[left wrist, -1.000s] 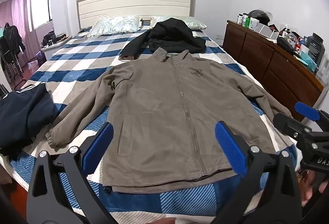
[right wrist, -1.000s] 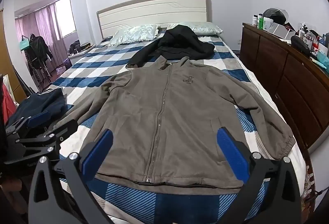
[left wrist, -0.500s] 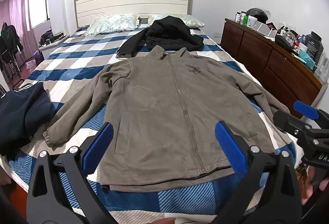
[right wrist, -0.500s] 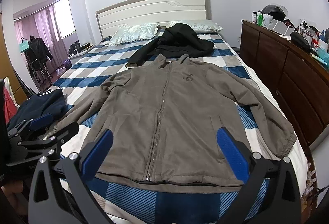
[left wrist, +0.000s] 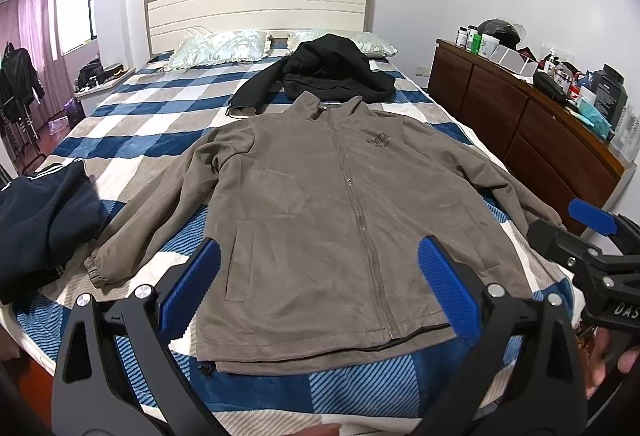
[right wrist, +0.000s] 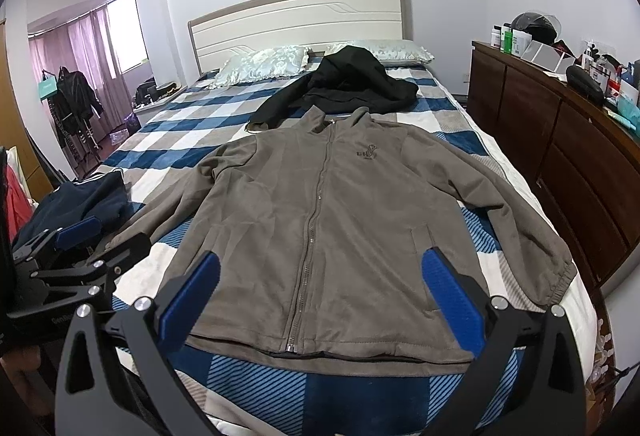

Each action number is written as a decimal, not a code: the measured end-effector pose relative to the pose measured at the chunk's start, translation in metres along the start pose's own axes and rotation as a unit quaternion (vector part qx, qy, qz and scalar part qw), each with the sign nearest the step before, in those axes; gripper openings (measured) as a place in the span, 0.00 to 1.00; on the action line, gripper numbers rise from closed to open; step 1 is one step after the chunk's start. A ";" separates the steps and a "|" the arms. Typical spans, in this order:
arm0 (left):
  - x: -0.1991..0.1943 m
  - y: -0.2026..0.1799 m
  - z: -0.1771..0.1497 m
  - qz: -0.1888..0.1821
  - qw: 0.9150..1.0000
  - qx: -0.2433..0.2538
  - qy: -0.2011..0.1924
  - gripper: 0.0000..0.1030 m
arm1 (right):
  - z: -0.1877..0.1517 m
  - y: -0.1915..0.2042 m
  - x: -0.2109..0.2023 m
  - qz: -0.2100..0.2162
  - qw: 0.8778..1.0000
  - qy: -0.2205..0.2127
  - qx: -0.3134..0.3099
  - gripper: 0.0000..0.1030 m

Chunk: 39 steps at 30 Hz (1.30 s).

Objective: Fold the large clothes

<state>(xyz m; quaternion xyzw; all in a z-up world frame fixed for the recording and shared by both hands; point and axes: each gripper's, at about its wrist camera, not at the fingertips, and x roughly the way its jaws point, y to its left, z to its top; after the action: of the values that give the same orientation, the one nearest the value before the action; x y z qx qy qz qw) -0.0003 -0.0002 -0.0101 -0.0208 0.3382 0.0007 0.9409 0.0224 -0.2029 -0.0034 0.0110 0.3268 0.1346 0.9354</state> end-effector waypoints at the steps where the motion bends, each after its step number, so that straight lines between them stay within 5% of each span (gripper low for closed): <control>1: -0.001 -0.001 0.000 -0.001 1.000 0.000 -0.001 0.94 | 0.000 0.000 0.000 0.000 1.000 0.000 0.001 0.96; 23: -0.006 0.002 0.000 0.001 1.000 0.002 -0.004 0.94 | -0.003 0.009 -0.002 0.001 1.000 0.003 -0.002 0.96; 28: -0.007 0.001 0.002 -0.012 1.000 0.007 -0.001 0.94 | -0.002 0.008 -0.001 0.034 0.999 0.020 0.010 0.96; 39: -0.009 -0.001 0.007 -0.011 1.000 0.009 -0.014 0.94 | 0.002 0.001 -0.006 0.025 0.999 -0.004 0.023 0.96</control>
<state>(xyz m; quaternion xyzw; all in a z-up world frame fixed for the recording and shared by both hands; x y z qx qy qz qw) -0.0026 -0.0005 0.0014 -0.0165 0.3244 -0.0126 0.9457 0.0187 -0.2032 0.0017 0.0415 0.3257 0.1500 0.9326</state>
